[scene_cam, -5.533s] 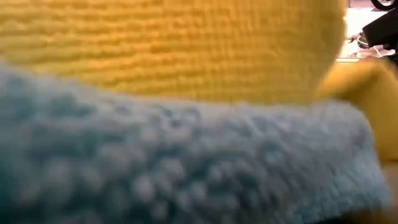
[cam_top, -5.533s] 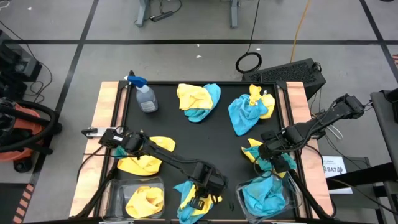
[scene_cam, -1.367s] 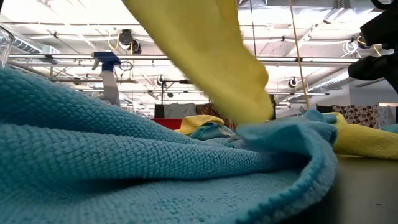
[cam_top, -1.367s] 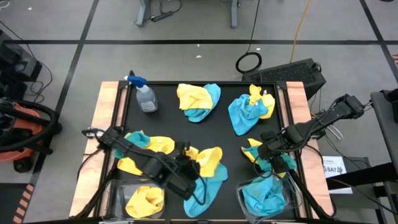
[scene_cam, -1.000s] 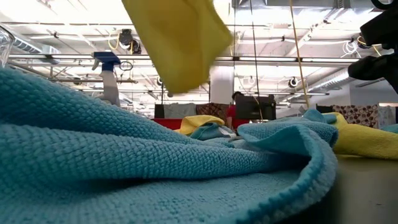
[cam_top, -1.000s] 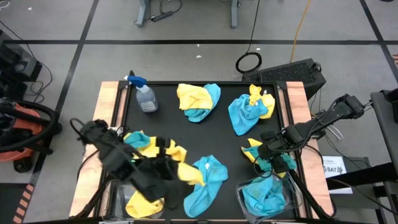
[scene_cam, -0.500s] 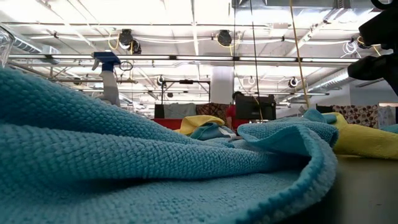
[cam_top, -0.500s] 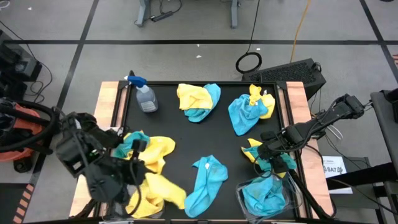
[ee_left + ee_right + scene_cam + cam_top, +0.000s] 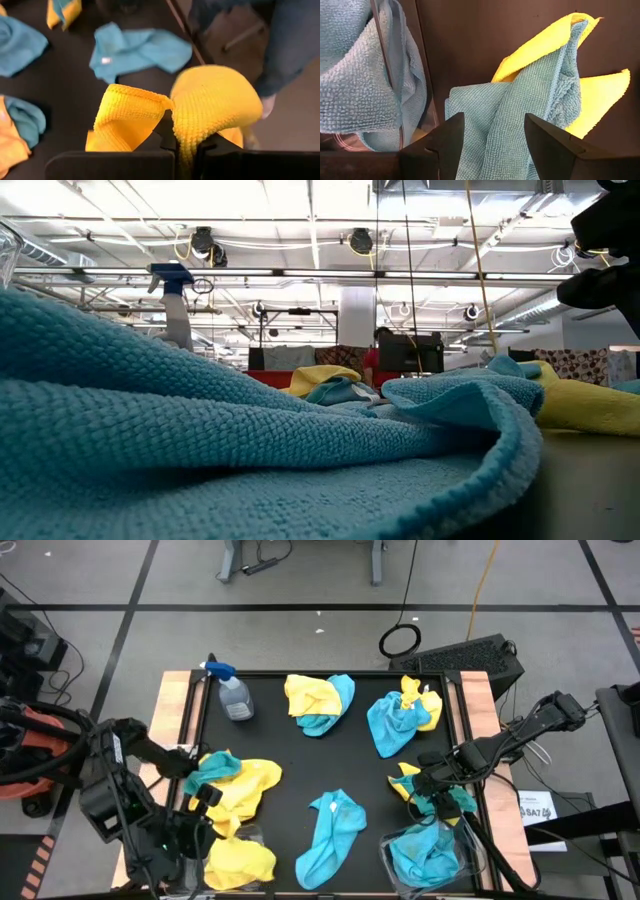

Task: Sort microfiber towel by color & place in baskets
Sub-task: Put the yellow towel into the left transparent bin

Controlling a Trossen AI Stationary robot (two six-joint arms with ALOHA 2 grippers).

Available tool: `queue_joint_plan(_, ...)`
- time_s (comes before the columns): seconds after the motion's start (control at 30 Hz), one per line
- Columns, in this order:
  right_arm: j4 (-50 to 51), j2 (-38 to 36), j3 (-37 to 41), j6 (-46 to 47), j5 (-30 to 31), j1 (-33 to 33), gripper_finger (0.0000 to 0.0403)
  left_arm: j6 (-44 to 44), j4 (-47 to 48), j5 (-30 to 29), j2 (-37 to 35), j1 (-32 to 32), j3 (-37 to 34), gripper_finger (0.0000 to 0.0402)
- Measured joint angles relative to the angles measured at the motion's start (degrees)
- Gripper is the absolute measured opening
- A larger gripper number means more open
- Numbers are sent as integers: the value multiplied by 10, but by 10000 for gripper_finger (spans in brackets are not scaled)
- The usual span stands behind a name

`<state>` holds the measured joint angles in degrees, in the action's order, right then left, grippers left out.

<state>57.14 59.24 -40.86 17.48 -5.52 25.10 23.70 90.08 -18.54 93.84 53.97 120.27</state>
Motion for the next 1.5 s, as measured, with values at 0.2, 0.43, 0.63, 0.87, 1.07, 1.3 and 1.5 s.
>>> queue_joint_plan(0.2,-5,0,0,9,0,0,199,22,0,30,-25,9,-117,9)
queue_joint_plan(0.43,-19,0,0,14,0,0,199,45,-12,70,-31,8,-250,9)
queue_joint_plan(0.63,-30,0,0,13,10,0,199,44,-110,70,-31,-3,-328,9)
queue_joint_plan(0.87,-57,0,0,9,14,0,199,11,-253,68,-31,-12,-380,9)
queue_joint_plan(1.07,-84,0,0,-1,14,0,199,22,-346,94,-31,-13,-441,9)
queue_joint_plan(1.3,-106,0,0,-17,14,0,199,60,-458,127,-31,-12,-530,24)
queue_joint_plan(1.5,-107,0,0,-21,22,0,199,67,-528,125,-31,-14,-572,34)
